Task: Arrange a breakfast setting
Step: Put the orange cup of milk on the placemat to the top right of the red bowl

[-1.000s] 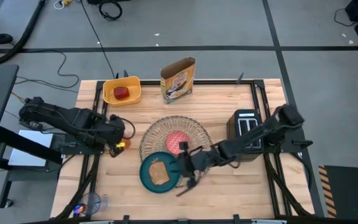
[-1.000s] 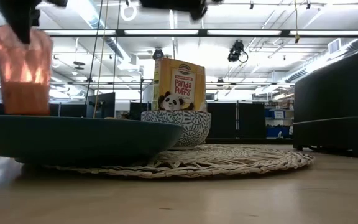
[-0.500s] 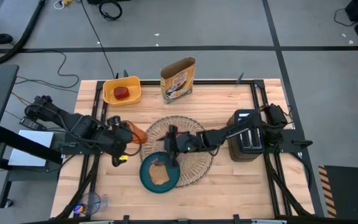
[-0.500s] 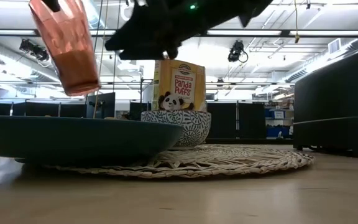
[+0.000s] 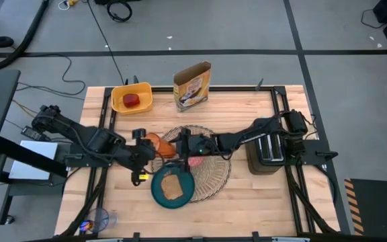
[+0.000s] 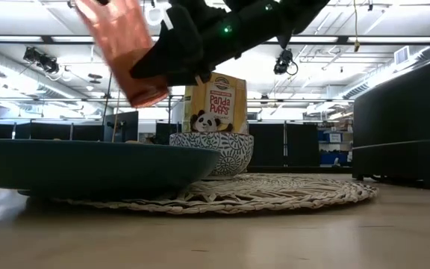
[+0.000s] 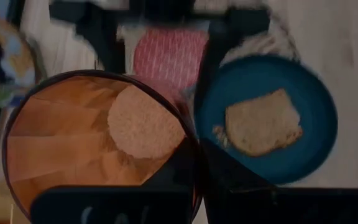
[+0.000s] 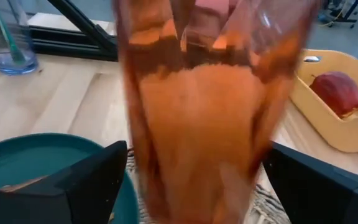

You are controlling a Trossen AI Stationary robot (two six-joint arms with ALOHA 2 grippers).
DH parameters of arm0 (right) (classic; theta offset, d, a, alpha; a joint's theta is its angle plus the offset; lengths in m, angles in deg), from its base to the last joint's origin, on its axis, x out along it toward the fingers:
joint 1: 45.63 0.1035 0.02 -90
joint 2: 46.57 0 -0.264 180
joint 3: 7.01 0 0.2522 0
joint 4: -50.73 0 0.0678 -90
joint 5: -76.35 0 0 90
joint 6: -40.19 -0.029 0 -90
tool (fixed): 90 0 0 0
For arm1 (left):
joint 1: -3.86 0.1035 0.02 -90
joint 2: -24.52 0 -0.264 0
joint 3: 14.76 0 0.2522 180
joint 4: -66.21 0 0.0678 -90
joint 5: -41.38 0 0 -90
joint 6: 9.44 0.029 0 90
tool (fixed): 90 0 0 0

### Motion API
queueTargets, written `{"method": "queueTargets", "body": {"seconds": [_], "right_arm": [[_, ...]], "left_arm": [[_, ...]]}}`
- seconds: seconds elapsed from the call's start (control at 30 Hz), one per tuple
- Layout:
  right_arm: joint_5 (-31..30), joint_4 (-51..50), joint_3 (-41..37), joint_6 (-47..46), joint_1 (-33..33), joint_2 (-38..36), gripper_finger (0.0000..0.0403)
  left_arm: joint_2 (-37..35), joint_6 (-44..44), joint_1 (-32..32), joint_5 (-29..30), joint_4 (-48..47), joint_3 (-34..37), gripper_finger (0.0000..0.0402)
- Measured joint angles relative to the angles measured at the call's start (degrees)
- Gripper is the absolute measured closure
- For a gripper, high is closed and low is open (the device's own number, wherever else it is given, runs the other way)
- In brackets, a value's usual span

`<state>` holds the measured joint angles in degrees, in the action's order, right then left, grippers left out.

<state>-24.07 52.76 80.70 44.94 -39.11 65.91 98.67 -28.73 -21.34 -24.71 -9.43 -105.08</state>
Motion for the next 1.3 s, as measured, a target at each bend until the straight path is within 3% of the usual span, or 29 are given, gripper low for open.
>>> {"method": "queueTargets", "body": {"seconds": [0.3,0.5,0.8,1.1,1.3], "right_arm": [[3.39,-1.00,-0.04,3.03,-1.49,-0.04,0.0027],[4.46,-8.13,0.00,1.36,-2.03,-0.09,0.0032],[3.87,-6.89,-0.09,0.40,-2.05,-0.09,0.0079],[-0.14,-4.80,-0.11,-0.13,-0.76,-0.07,0.0079],[-1.23,-4.09,-1.62,-0.87,-0.22,-2.03,0.0079]], "left_arm": [[2.48,7.40,4.43,-2.57,5.44,-0.02,0.0387],[3.70,9.96,6.53,-4.30,7.24,0.00,0.0387],[3.85,9.68,7.40,-5.43,7.49,0.00,0.0387],[3.25,9.54,7.38,-5.22,9.73,-0.04,0.0335],[-1.40,9.18,6.97,-5.91,9.69,-0.02,0.0280]]}}
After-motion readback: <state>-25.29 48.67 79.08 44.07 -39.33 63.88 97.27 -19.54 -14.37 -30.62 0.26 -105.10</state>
